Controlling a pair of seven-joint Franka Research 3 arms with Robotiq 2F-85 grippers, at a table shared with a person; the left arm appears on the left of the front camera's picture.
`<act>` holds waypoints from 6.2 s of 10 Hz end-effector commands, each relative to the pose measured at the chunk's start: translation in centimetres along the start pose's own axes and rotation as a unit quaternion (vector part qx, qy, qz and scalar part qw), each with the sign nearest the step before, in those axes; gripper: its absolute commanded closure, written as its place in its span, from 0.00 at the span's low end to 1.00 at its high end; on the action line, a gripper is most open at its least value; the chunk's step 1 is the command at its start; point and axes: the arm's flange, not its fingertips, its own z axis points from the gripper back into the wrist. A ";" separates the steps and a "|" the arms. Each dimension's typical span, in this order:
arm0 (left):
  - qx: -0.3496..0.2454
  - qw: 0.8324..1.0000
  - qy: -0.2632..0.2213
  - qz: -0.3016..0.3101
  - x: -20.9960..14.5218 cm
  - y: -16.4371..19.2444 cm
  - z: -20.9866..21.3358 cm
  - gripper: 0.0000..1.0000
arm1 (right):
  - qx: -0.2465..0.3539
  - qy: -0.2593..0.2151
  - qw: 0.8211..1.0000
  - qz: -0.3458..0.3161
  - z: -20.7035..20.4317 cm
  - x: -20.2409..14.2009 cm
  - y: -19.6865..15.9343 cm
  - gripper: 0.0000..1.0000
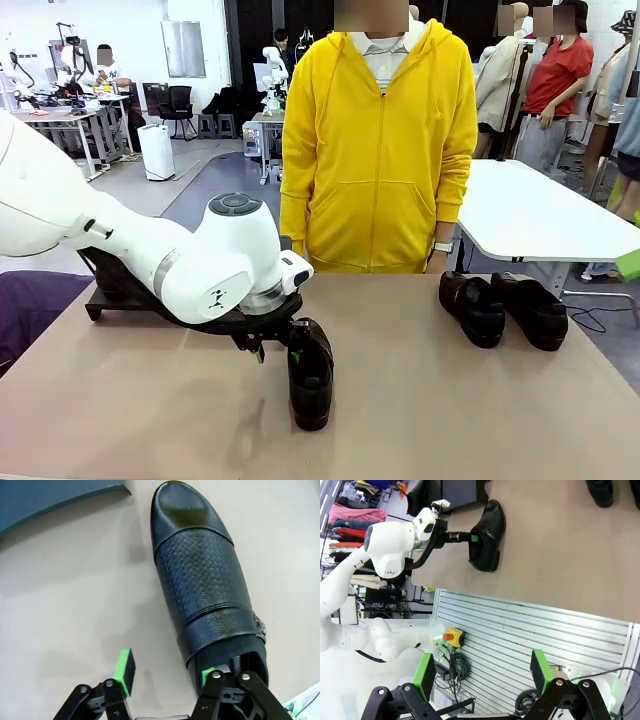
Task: Organize the shoes by placing them on the stand.
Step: Place the Shoe from the middle of the table onto the Shoes Stand.
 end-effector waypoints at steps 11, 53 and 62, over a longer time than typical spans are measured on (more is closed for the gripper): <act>-0.094 0.990 -0.025 -0.099 -0.9 -0.6 2.8 1.00 | 0.010 -0.001 1.000 0.010 0.0 0.0 0.1 0.00; -0.047 0.983 -0.176 0.010 18.2 34.4 10.9 0.00 | 0.010 -0.001 1.000 0.010 0.0 0.0 0.1 0.00; -0.106 0.994 0.031 0.029 7.8 35.7 33.5 0.00 | 0.010 -0.001 1.000 0.010 0.0 0.0 0.1 0.00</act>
